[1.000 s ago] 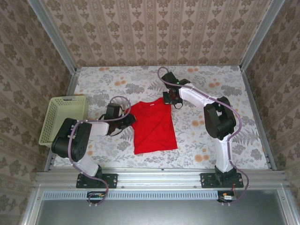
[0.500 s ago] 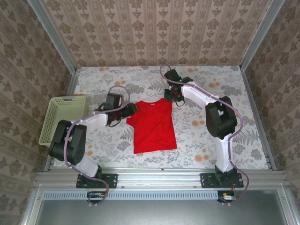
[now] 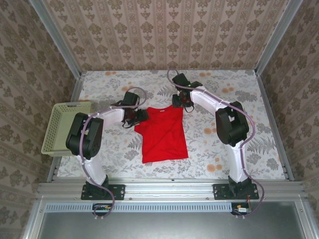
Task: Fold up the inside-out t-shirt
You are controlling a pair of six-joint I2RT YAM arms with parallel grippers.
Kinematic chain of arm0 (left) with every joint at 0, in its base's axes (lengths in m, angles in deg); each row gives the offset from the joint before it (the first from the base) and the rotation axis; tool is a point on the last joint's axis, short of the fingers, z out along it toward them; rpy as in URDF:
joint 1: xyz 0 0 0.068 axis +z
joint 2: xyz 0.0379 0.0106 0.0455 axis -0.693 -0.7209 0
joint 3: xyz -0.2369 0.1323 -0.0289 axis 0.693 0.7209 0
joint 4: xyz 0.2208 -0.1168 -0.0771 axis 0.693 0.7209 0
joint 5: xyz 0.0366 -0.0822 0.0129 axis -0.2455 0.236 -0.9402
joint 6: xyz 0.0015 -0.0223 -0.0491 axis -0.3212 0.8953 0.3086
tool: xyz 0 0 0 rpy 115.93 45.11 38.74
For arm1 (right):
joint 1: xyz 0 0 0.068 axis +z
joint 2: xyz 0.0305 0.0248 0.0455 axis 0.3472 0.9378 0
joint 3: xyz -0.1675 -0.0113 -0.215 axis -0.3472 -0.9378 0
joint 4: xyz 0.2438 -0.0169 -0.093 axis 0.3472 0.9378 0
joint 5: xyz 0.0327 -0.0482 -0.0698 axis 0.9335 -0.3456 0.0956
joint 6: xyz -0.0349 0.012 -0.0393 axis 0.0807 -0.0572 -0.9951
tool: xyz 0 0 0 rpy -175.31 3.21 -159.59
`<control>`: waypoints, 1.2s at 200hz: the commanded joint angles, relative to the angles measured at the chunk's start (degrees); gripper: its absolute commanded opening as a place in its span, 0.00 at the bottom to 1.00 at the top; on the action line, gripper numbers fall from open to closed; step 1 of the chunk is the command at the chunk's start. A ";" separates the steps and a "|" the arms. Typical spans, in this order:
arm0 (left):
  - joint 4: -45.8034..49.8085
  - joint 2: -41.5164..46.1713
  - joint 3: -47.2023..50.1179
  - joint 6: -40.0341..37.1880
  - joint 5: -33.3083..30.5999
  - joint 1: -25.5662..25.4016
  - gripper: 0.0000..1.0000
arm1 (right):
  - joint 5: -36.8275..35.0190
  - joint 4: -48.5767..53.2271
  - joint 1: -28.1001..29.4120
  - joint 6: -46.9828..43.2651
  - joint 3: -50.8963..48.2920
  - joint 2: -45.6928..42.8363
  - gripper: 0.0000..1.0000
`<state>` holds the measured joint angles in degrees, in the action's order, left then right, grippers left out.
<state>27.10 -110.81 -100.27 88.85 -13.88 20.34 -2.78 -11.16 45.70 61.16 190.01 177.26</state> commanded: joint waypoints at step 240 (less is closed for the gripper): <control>-11.50 2.15 2.55 -2.75 4.21 5.76 0.54 | 0.73 0.28 -1.90 0.68 3.14 0.64 0.27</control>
<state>9.29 -108.15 -93.91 90.05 -5.55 25.74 -2.17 -11.62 44.17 61.86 190.51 178.35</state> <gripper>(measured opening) 0.477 0.206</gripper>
